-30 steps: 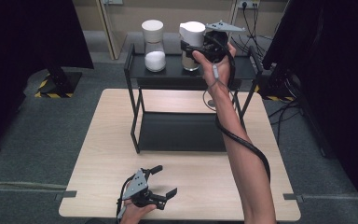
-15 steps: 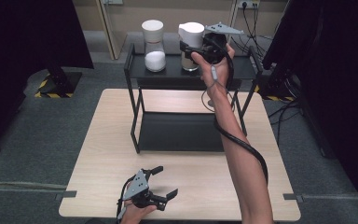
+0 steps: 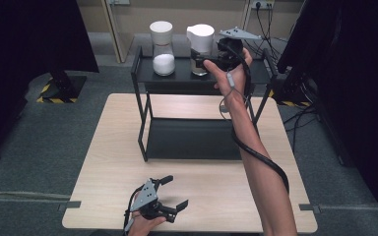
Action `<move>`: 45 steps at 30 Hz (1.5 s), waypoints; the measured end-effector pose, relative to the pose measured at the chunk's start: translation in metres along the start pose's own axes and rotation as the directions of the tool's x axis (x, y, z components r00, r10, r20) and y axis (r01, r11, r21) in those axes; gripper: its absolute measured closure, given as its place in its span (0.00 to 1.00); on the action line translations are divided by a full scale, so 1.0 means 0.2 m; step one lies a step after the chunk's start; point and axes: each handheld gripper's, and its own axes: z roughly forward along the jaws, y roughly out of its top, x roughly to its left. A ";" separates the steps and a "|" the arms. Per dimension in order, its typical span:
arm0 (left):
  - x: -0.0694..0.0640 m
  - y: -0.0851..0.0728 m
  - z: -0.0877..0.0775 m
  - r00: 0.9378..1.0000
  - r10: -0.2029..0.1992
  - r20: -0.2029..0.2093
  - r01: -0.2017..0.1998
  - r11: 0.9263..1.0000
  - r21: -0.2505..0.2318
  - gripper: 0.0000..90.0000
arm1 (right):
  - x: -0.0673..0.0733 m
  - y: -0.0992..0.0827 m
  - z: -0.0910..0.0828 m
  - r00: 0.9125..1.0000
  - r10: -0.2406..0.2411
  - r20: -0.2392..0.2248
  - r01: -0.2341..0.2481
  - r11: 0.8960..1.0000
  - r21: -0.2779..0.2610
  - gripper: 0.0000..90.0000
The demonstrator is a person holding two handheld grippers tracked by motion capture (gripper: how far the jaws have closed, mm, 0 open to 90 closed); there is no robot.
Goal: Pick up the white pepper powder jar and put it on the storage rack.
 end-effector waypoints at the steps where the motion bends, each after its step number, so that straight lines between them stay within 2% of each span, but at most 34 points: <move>1: 0.00 0.00 0.00 1.000 0.001 0.000 -0.001 1.000 0.001 0.01 | 0.00 0.00 -0.01 1.000 0.003 0.004 -0.003 1.000 0.002 0.01; 4: 0.00 0.00 0.00 1.000 0.001 0.000 -0.001 1.000 0.001 0.01 | 0.00 -0.01 -0.02 1.000 0.006 -0.001 -0.006 1.000 0.002 0.01; 10: 0.00 0.00 0.00 1.000 0.001 -0.001 -0.001 1.000 0.002 0.01 | -0.01 -0.04 -0.08 0.999 0.010 -0.039 -0.010 1.000 -0.007 0.01; 14: 0.00 0.00 0.00 1.000 0.000 -0.001 0.000 1.000 0.002 0.01 | 0.00 -0.07 -0.12 0.998 -0.008 -0.062 0.007 1.000 -0.024 0.01; 23: 0.00 0.00 0.00 1.000 -0.002 -0.002 0.002 1.000 0.005 0.01 | -0.01 -0.15 -0.21 0.991 0.007 -0.133 -0.014 0.998 -0.056 0.01; 33: 0.00 0.00 0.01 1.000 -0.002 -0.004 0.002 1.000 0.007 0.01 | -0.02 -0.28 -0.33 0.982 0.004 -0.187 -0.020 0.996 -0.087 0.01; 45: -0.01 -0.01 0.01 1.000 -0.007 -0.009 0.007 1.000 0.006 0.01 | -0.03 -0.43 -0.43 0.975 -0.008 -0.224 -0.012 0.996 -0.087 0.01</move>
